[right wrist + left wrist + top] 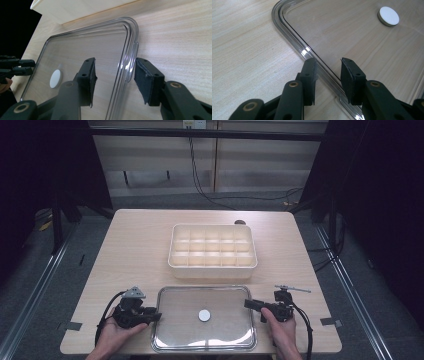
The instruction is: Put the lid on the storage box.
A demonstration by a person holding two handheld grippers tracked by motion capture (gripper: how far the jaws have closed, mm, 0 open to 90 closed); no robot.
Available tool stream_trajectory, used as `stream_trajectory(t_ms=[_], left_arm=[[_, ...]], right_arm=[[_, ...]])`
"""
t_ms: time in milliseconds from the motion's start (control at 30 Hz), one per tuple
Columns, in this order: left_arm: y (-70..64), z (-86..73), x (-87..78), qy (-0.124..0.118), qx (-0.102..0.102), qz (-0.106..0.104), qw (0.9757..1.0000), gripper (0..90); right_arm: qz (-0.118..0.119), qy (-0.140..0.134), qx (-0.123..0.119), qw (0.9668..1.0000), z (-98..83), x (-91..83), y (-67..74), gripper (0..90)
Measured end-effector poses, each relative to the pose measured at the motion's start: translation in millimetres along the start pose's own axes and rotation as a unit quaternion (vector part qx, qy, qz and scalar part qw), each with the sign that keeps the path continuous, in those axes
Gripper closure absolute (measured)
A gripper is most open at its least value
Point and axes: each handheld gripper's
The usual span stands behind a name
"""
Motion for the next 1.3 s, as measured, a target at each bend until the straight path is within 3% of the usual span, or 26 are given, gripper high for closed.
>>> stream_trajectory(t_ms=[100,133,200,433,533,667,700,900,1033,1133,1200,1300], left_arm=[[-0.1,0.0,0.0,0.000,0.000,0.000,1.0000,65.1],[-0.1,0.1,0.0,0.000,0.000,0.001,1.0000,65.1],[-0.1,0.0,0.2,-0.001,0.000,0.001,1.0000,65.1],[0.5,-0.2,0.4,-0.004,-0.003,0.010,0.9999,65.1],[1.7,-0.2,-0.4,0.000,-0.004,0.015,0.9999,65.0],[1.9,-0.4,-0.5,-0.001,-0.005,0.016,0.9999,64.5],[1.8,-0.3,-0.2,-0.004,-0.009,0.015,0.9998,64.4],[3.5,-0.4,0.1,-0.007,-0.009,0.018,0.9998,63.4],[4.1,-0.1,1.0,-0.013,-0.015,0.013,0.9997,59.0],[5.7,-0.2,1.0,-0.017,-0.023,0.007,0.9996,55.4],[7.1,-0.3,0.1,-0.016,-0.027,0.011,0.9995,44.2],[10.6,-1.2,-2.3,-0.014,-0.040,0.015,0.9990,37.1]], right_arm=[[0.004,0.006,0.001,1.0000,-0.3,-0.4,-0.6,56.7],[0.018,0.016,0.002,0.9997,-2.1,2.3,-0.2,57.8],[0.005,0.016,-0.007,0.9998,-2.2,2.7,2.9,58.0],[0.012,0.036,-0.023,0.9990,-1.7,2.7,3.9,57.3],[0.032,0.044,-0.020,0.9983,-1.3,4.4,3.4,53.1],[0.045,0.051,-0.026,0.9973,-1.4,6.2,3.8,56.7],[0.039,0.047,-0.032,0.9976,-1.1,5.6,5.5,60.6],[0.059,0.049,-0.040,0.9963,1.0,4.3,6.2,63.5],[0.095,0.026,-0.035,0.9945,3.1,-0.6,6.0,69.8],[0.091,0.018,-0.044,0.9947,3.0,-1.6,8.6,70.0],[0.098,0.014,-0.044,0.9941,3.3,-2.9,9.2,71.8],[0.104,0.007,-0.050,0.9933,4.0,-4.9,10.4,72.6]])
Point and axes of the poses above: each handheld gripper's, and its own axes: x roughly forward along the jaws, z roughly out of its top, y roughly to its left, and after that the axes turned 11 degrees about x, right-handed
